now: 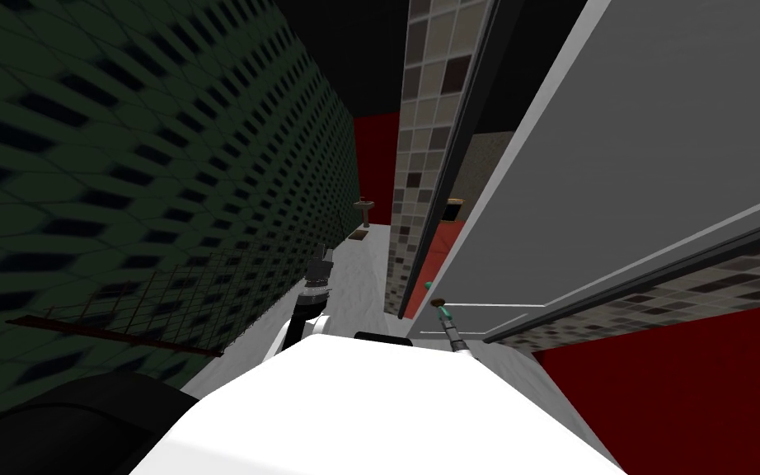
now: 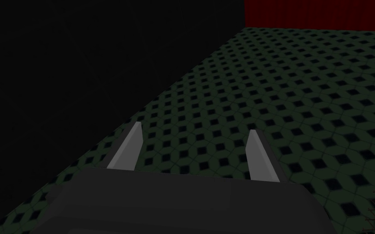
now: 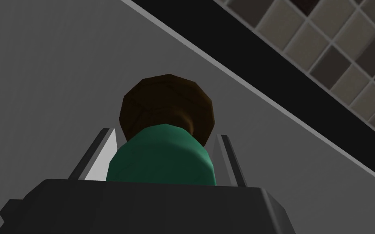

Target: Push the door open

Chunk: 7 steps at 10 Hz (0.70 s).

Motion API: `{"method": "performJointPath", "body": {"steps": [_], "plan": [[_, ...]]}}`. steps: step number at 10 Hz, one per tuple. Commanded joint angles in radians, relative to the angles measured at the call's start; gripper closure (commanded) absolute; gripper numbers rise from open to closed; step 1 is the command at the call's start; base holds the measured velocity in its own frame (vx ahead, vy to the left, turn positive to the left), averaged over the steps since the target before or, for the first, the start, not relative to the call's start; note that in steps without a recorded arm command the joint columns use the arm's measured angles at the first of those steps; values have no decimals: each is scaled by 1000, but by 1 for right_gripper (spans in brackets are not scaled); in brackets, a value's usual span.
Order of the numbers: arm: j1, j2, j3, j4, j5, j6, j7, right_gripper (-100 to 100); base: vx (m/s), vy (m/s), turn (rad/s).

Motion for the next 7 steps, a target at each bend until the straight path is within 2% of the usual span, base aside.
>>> {"method": "performJointPath", "body": {"steps": [1, 4, 5, 7], "plan": [[15, -10, 0, -3, -7, 0, -42, 100, -15, -45, 8], [36, -14, 27, -15, -14, -12, -120, 100, -20, -32, 3], [36, -14, 27, -15, -14, -12, -125, 100, -24, -26, 6], [58, -18, 54, -28, -22, -25, -189, 100, -19, -37, 13]]}}
